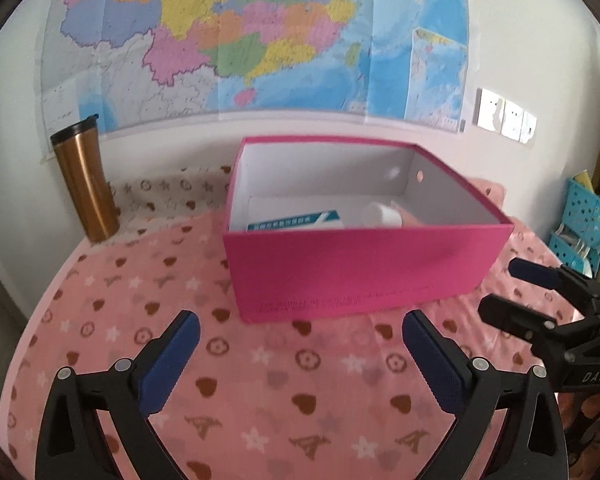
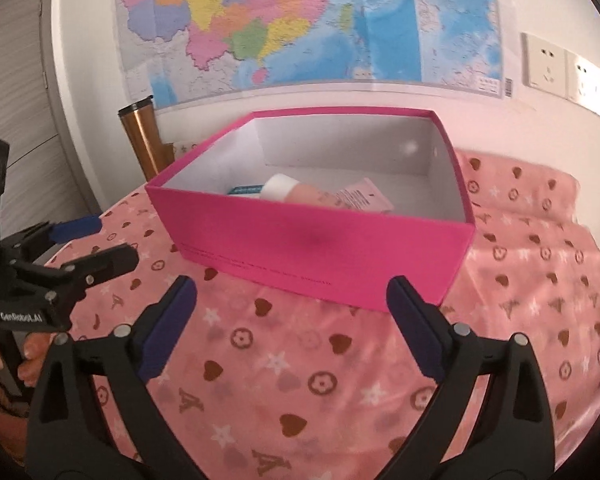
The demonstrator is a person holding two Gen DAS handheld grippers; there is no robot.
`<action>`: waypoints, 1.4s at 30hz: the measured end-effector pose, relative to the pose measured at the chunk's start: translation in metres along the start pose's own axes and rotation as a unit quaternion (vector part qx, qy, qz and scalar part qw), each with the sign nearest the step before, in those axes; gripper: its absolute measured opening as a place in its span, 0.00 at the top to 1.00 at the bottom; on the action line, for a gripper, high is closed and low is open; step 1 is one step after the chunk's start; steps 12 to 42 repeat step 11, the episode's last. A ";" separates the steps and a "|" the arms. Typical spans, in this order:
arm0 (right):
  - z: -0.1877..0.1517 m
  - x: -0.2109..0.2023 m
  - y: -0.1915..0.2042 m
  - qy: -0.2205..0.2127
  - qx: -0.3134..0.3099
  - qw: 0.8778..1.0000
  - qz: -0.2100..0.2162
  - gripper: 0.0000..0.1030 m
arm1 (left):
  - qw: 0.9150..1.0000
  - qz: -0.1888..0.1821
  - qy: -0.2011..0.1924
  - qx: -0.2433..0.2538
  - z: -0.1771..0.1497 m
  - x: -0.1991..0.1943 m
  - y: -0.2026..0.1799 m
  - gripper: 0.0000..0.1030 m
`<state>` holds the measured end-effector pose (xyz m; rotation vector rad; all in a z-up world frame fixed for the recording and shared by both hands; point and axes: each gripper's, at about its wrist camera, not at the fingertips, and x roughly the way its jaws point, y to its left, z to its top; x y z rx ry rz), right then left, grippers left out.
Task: Organize rigid objects
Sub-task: 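Open the right gripper and withdraw it from the box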
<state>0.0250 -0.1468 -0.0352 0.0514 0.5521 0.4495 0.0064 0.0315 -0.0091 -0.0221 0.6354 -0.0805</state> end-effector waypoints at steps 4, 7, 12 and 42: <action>-0.008 -0.003 -0.001 0.002 0.005 1.000 -0.008 0.06 | 1.000 0.008 0.009 -0.006 -0.008 -0.001 -0.002 0.00; -0.012 -0.003 0.000 0.008 0.008 1.000 -0.008 0.06 | 1.000 0.024 0.007 -0.002 -0.011 -0.002 -0.004 0.00; -0.016 -0.005 0.000 0.010 0.007 1.000 -0.007 0.06 | 1.000 0.028 0.004 0.011 -0.016 -0.003 -0.012 0.00; -0.016 -0.005 0.000 0.010 0.007 1.000 -0.007 0.06 | 1.000 0.028 0.004 0.011 -0.016 -0.003 -0.012 0.00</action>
